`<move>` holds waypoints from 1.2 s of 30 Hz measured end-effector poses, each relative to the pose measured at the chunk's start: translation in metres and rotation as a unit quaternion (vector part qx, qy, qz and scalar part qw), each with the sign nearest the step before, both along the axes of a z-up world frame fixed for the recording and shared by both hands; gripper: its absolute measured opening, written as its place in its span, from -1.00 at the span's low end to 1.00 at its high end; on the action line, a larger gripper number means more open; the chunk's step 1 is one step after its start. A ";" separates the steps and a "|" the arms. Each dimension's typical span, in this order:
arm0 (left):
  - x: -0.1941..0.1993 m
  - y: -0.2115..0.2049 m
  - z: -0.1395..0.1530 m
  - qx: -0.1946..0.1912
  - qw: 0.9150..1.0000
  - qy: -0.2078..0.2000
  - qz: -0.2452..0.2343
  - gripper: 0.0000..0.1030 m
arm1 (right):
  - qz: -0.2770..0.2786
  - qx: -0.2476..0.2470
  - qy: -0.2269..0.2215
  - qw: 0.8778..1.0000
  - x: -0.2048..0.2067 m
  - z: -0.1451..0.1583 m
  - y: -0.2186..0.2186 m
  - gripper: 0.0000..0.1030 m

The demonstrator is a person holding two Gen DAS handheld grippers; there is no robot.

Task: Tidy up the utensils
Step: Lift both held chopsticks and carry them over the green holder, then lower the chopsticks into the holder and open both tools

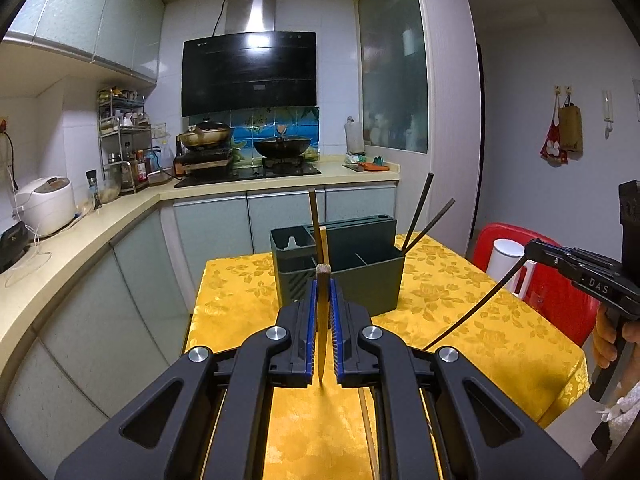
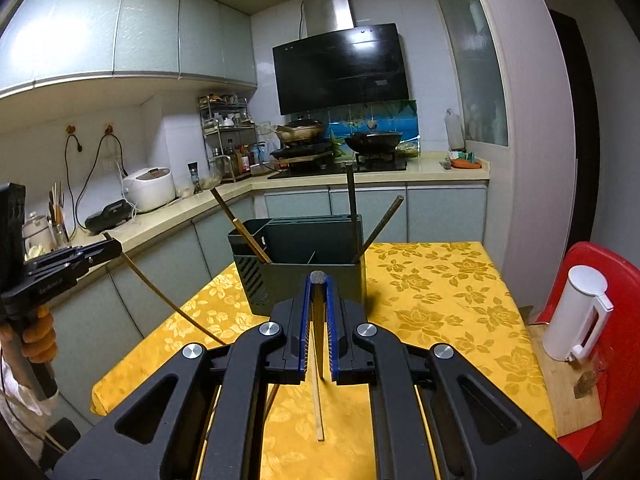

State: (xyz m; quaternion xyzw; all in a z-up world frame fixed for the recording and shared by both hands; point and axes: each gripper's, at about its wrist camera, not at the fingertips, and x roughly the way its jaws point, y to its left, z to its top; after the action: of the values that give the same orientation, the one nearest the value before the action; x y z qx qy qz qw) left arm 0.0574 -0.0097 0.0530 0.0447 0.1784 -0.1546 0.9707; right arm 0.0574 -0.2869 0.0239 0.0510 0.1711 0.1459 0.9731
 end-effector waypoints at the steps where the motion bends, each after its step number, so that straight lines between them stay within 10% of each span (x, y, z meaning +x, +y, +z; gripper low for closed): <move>1: 0.002 -0.001 0.001 0.001 1.000 0.000 0.000 -0.88 | 0.000 0.000 0.001 1.000 0.003 0.001 0.000 -0.85; 36: 0.110 -0.082 0.136 -0.025 0.996 -0.087 -0.008 -0.88 | -0.011 -0.027 -0.064 0.998 0.099 0.120 0.014 -0.85</move>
State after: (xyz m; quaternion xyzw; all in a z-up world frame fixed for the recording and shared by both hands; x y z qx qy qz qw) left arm 0.1675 -0.0921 0.1887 0.0348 0.0890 -0.1623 0.9821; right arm 0.1565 -0.2724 0.1434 0.0174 0.1119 0.1337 0.9845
